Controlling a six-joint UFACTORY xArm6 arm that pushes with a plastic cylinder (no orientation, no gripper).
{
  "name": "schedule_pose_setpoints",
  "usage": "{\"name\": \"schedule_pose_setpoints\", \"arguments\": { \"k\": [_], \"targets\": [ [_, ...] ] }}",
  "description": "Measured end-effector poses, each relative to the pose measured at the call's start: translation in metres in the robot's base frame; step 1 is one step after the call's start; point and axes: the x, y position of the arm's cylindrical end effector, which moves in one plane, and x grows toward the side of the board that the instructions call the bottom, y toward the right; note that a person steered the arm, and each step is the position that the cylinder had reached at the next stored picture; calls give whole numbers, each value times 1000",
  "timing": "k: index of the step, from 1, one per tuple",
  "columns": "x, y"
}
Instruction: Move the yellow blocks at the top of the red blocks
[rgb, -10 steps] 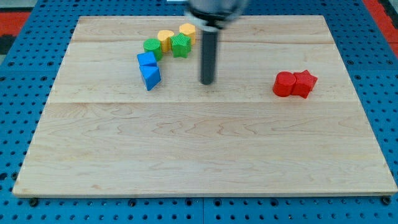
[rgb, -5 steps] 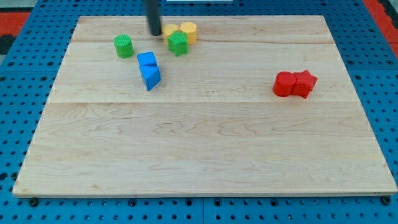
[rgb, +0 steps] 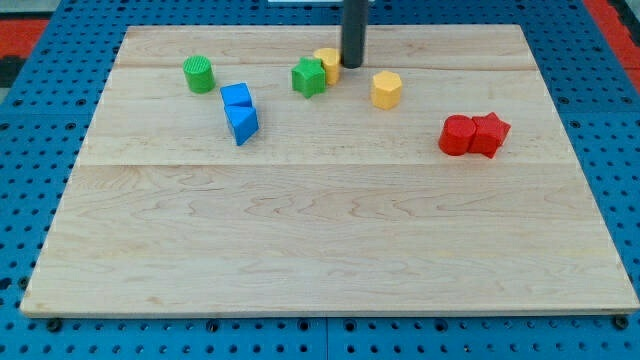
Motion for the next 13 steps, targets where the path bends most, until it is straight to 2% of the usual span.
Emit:
{"name": "schedule_pose_setpoints", "arguments": {
  "k": [1, 2, 3, 4, 5, 6, 8, 9, 10, 11, 12, 13],
  "targets": [
    [5, -39],
    [40, -26],
    [46, 44],
    [41, 56],
    [54, 126],
    [70, 155],
    [-25, -26],
    [-48, -124],
    [-9, -142],
    [-4, -46],
    [-10, 2],
    [20, 43]
  ]
}}
